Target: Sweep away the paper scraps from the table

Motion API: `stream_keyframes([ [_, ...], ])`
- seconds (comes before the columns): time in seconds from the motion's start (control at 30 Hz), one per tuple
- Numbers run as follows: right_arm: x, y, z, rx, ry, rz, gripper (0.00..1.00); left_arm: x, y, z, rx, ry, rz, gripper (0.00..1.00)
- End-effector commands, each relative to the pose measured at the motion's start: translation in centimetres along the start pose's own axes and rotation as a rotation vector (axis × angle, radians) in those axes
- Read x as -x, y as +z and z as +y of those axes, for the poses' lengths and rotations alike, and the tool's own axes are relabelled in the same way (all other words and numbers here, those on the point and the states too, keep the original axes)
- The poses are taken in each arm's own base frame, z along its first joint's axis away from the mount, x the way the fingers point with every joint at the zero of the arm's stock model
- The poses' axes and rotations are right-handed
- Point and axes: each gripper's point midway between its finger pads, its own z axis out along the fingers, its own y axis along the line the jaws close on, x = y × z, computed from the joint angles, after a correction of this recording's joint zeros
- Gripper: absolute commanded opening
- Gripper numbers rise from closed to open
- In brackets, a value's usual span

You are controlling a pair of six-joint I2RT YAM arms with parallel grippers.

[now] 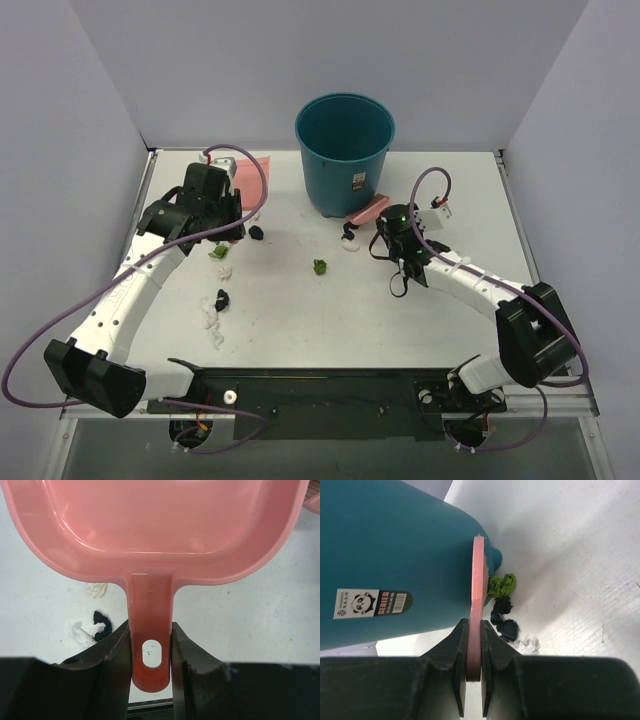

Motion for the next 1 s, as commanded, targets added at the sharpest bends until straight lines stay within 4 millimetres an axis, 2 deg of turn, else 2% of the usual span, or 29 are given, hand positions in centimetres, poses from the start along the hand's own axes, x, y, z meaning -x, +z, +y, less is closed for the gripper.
stream_keyframes([
  [0.0, 1.2, 0.9, 2.4, 0.065, 0.151, -0.039, 0.00, 0.8, 0.1, -0.6, -0.032, -0.003, -0.032, 0.00],
  [0.1, 0.4, 1.0, 0.6, 0.040, 0.186, -0.026, 0.00, 0.3, 0.4, -0.7, -0.035, 0.005, -0.013, 0.00],
  [0.27, -0.9, 0.4, -0.9, 0.052, 0.256, 0.013, 0.00, -1.1, 1.1, -0.9, -0.046, 0.026, 0.018, 0.00],
  [0.4, -1.8, -1.0, -2.4, 0.043, 0.264, 0.041, 0.00, -2.3, 1.6, -1.1, -0.053, 0.041, 0.044, 0.00],
  [0.43, -1.9, -1.7, -2.0, 0.058, 0.268, 0.049, 0.00, -2.6, 1.7, -1.4, -0.058, 0.048, 0.051, 0.00],
  [0.47, -2.3, -2.0, -2.8, 0.049, 0.260, 0.054, 0.00, -3.0, 1.9, -1.4, -0.058, 0.053, 0.062, 0.00],
  [0.5, -2.2, -2.9, -2.4, 0.069, 0.268, 0.059, 0.00, -3.3, 1.9, -1.7, -0.064, 0.062, 0.065, 0.00],
  [0.53, -2.7, -3.3, -3.2, 0.059, 0.252, 0.065, 0.00, -3.9, 2.1, -1.8, -0.063, 0.068, 0.079, 0.00],
  [0.6, -3.0, -4.6, -3.6, 0.069, 0.233, 0.072, 0.00, -4.9, 2.4, -2.0, -0.063, 0.090, 0.099, 0.00],
  [0.73, -3.2, -6.6, -3.8, 0.091, 0.191, 0.095, 0.00, -7.3, 3.3, -3.0, -0.089, 0.128, 0.152, 0.00],
  [0.83, -1.7, -7.7, -2.8, 0.118, 0.132, 0.081, 0.00, -8.7, 3.8, -3.2, -0.087, 0.160, 0.185, 0.00],
  [0.9, -0.5, -8.4, -1.3, 0.144, 0.058, 0.078, 0.00, -9.5, 3.8, -3.3, -0.082, 0.202, 0.205, 0.00],
  [0.93, 0.3, -9.0, 0.2, 0.176, 0.018, 0.076, 0.00, -9.6, 3.9, -3.3, -0.065, 0.223, 0.202, 0.00],
  [0.97, 1.1, -9.4, 0.3, 0.164, -0.020, 0.066, 0.00, -10.0, 3.7, -3.0, -0.051, 0.245, 0.216, 0.00],
])
